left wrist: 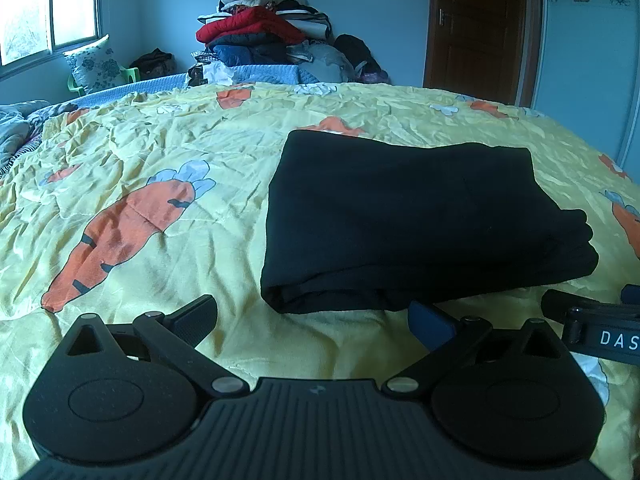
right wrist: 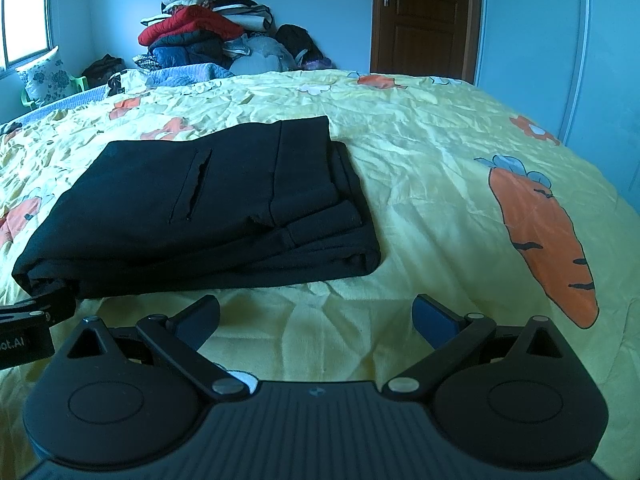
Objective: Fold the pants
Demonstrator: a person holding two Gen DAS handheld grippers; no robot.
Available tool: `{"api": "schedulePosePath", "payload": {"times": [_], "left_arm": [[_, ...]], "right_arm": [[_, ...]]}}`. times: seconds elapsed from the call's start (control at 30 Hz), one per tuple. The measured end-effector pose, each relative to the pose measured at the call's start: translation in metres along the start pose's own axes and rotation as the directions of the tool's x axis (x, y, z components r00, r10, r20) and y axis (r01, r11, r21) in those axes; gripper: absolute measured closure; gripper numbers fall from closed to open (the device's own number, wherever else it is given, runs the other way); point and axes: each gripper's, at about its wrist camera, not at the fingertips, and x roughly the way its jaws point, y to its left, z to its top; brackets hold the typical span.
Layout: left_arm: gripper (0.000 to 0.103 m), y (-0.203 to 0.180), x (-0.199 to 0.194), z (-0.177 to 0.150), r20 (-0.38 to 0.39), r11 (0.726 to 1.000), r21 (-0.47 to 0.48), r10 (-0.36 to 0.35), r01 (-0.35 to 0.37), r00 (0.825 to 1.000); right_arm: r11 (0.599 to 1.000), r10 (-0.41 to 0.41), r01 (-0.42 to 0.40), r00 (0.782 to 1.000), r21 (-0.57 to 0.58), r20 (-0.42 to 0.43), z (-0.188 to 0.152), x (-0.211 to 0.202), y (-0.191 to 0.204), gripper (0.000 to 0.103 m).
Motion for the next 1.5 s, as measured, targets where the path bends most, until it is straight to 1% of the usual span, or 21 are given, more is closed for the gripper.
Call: {"api": "schedulePosePath", "payload": {"times": [1.3, 1.5], "left_arm": [[0.0, 0.0019, 0.001, -0.0009, 0.0, 1.0, 0.006, 0.003, -0.003, 1.0], [0.0, 0.0023, -0.0009, 0.0032, 0.005, 1.0, 0.003, 0.008, -0.008, 1.0]], "right_arm": [[1.0, 0.0, 0.0, 1.0, 0.002, 0.001, 0.0001, -0.0006, 0.0004, 0.0], [1.0, 0.007, -0.007, 1.0, -0.003, 0.005, 0.0011, -0.0025, 0.0022, 0.0]]}}
